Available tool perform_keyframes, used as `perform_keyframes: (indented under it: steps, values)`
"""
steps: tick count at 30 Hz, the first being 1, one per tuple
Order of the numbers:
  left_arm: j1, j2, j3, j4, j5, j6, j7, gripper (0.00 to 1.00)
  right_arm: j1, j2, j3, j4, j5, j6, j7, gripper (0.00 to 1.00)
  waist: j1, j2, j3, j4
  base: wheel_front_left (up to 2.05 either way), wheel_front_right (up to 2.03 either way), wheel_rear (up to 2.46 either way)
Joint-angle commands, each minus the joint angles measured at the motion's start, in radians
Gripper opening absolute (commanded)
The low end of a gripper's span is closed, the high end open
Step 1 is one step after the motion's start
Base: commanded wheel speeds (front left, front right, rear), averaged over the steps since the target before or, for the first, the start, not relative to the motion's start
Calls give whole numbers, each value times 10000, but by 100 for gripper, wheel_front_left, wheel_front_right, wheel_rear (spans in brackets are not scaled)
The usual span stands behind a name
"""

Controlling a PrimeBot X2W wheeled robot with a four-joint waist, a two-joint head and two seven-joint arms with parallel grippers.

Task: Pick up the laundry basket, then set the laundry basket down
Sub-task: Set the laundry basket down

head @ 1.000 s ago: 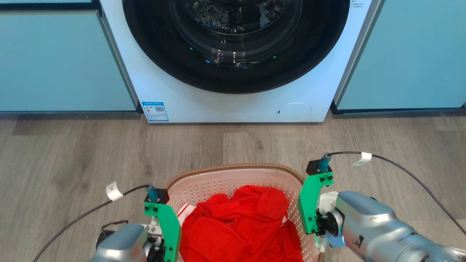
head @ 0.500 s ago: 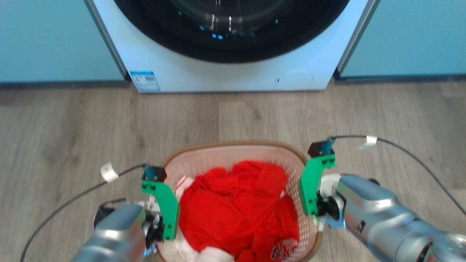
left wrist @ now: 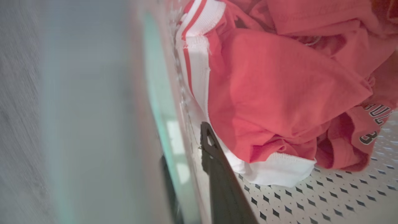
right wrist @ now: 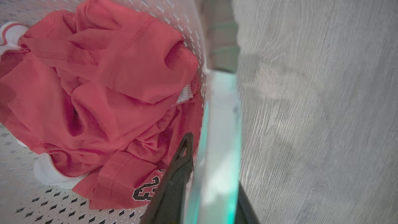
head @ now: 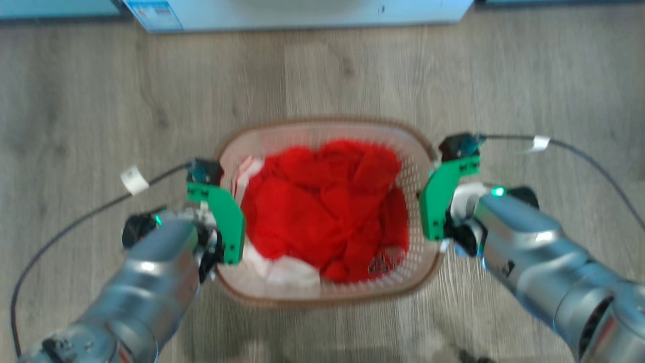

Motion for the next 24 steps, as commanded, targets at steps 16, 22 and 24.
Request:
perform_keyframes:
  steps: [16, 22, 24]
  values:
    - [-1606, -98, -99, 16, 594, 469, -1364, 0, -1224, -40, -61, -38, -219, 73, -1897, 0, -3, 0, 3527, -105, 0, 0, 0]
    - [-1841, -102, -75, 9, 541, 683, -1781, 0, -1589, 30, -39, 61, -391, 73, -2435, 0, -3, 0, 4191, -107, 0, 0, 0]
    - [-1936, -103, -56, -39, 506, 762, -1886, 0, -1688, 49, -35, 110, -409, 73, -2563, 0, -3, 0, 4330, -90, 0, 0, 0]
